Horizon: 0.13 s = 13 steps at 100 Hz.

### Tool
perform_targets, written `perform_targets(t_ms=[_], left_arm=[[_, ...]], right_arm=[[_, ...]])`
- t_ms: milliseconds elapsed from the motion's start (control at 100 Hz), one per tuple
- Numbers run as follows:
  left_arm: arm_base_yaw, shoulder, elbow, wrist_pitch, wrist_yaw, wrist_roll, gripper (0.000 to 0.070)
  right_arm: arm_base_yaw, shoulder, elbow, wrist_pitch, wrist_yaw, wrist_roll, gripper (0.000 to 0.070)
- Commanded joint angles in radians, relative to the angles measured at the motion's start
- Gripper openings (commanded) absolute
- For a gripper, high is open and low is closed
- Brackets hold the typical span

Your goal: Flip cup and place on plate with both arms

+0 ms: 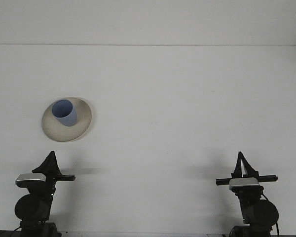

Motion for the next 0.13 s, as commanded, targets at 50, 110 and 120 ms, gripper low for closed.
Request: perform_targets(t_ms=[50,110,120], left_arm=[[0.002,-0.001,-0.02,0.01,0.0,-0.004,0.0014],[0.002,-0.001,-0.02,0.01,0.0,-0.004,0.0014],[0.002,-0.001,-0.02,0.01,0.0,-0.004,0.0014]], right_arm=[[0.0,0.0,-0.002,0.012,0.0,0.007,0.0],[0.0,0.0,-0.002,0.012,0.0,0.007,0.0],[0.0,0.0,-0.002,0.012,0.0,0.007,0.0]])
